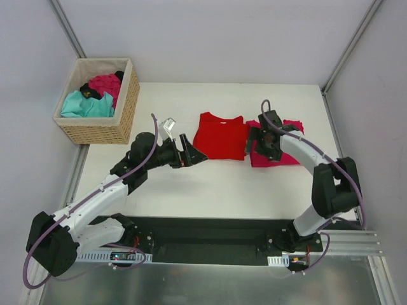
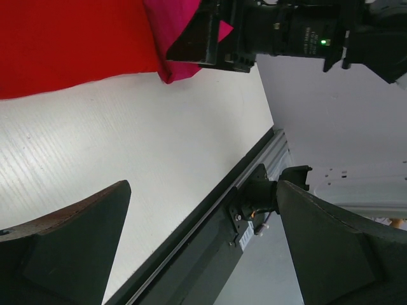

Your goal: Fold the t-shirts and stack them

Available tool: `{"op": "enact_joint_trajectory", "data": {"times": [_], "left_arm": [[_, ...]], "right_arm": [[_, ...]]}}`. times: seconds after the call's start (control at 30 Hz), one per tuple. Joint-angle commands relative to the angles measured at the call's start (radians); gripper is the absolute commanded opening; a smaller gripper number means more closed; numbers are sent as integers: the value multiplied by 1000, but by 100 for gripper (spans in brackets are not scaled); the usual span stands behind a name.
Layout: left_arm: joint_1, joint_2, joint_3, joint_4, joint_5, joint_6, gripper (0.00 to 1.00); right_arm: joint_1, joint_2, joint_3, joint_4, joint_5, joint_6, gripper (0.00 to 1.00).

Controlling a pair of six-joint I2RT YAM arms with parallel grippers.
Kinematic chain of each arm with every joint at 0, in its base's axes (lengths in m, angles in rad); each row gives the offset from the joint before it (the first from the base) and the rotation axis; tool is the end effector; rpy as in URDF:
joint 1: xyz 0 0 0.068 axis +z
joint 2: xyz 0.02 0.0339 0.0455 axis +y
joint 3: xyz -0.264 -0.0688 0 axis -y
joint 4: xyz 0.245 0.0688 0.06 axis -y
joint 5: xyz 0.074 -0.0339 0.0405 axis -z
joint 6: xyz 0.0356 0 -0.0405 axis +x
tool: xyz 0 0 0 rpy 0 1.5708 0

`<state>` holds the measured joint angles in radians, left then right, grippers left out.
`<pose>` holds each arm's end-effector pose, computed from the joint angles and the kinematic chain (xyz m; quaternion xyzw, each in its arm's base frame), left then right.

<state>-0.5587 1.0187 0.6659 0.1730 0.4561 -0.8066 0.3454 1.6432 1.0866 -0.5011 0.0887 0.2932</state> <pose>0.1922 -0.1386 0.2910 0.0513 0.7600 -0.5284 0.3748 0.3140 0.1096 0.2030 -0.0140 0.9663 0.0389 0.2541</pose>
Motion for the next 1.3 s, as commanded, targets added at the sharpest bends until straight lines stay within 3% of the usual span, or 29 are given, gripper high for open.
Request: {"op": "enact_joint_trajectory", "data": {"times": [0.0,0.17,0.3,0.5,0.87,1.03,1.27], "left_arm": [[-18,3,17,-49,-62,4,99],[-23,79,29,-52,-105,-19,99],[-24,150,27,-26,-142,-20,99],[-20,256,-2,117,-145,-49,99],[-1,512,64,267,-94,-58,99],[9,552,23,275,-197,-68,99],[71,638,26,310,-214,-62,99]], "right_arm": [[3,-154,146,-109,97,-37,97],[4,-90,277,-94,-24,-57,97],[10,-13,288,97,-219,-74,97],[3,133,345,205,-375,-46,97],[-8,103,292,239,-380,-74,97],[-23,78,271,239,-389,-86,96],[-23,81,256,259,-409,-82,96]]}}
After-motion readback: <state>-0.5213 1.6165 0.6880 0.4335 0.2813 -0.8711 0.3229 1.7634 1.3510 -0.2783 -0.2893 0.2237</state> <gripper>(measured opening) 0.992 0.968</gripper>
